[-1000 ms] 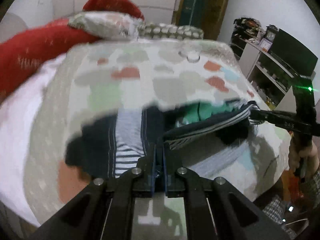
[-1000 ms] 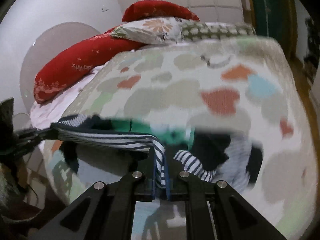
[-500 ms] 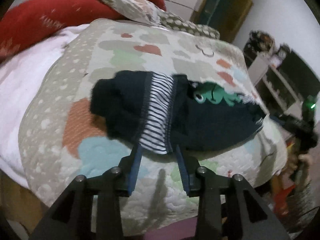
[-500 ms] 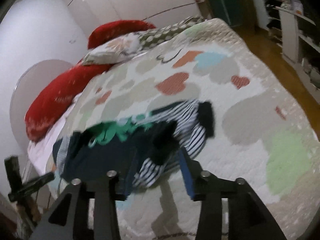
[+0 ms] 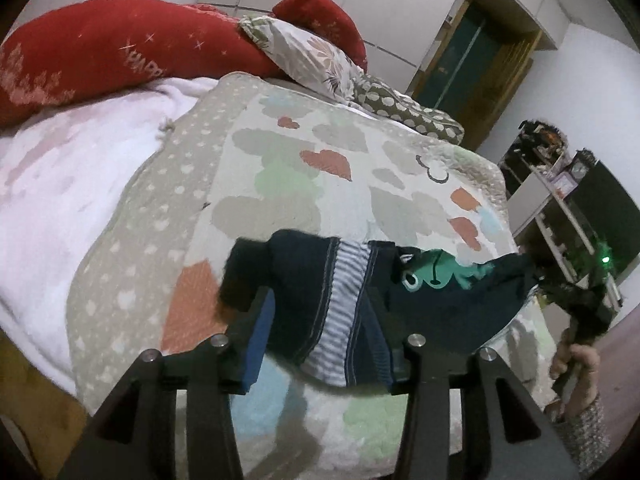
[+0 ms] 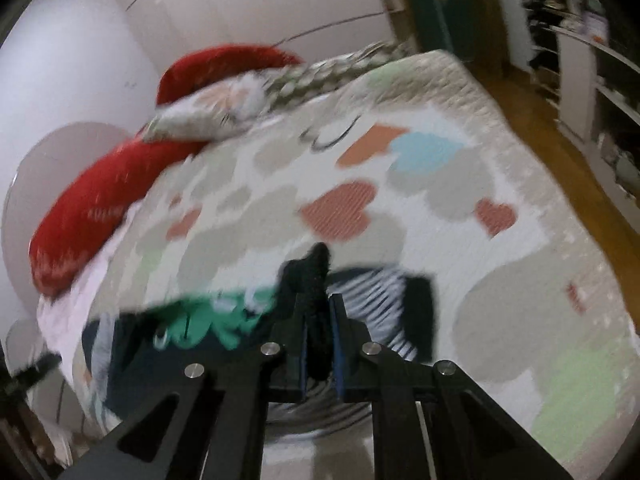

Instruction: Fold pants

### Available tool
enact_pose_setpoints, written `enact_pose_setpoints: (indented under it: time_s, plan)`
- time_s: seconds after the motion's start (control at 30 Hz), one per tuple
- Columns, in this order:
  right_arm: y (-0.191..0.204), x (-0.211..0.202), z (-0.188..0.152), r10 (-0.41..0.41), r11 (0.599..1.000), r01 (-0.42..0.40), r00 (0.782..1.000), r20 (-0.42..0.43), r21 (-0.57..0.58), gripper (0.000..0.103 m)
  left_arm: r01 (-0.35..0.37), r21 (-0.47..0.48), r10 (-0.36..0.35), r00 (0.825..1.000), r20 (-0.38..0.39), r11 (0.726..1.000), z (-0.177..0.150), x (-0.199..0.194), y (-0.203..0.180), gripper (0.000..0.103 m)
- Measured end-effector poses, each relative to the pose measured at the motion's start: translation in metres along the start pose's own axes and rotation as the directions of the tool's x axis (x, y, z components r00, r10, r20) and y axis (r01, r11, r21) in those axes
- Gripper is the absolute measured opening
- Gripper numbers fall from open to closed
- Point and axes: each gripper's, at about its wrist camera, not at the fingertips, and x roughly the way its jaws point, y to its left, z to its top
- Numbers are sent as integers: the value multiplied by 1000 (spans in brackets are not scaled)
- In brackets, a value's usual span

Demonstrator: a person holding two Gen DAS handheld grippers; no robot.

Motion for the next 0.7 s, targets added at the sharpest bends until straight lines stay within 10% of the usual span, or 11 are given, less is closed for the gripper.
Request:
enact_pose_setpoints:
  time_s: [0.53,0.7]
  plan:
    - [-52,-20,-7,-182,973,174,983,36,149,31,-261,177,271,962,-34,949,-10,100,-18,59]
    - [-10,-23,-8,-57,994,49,995,80,99,31,-264,216,270,963,0,940,-18,101,-25,68]
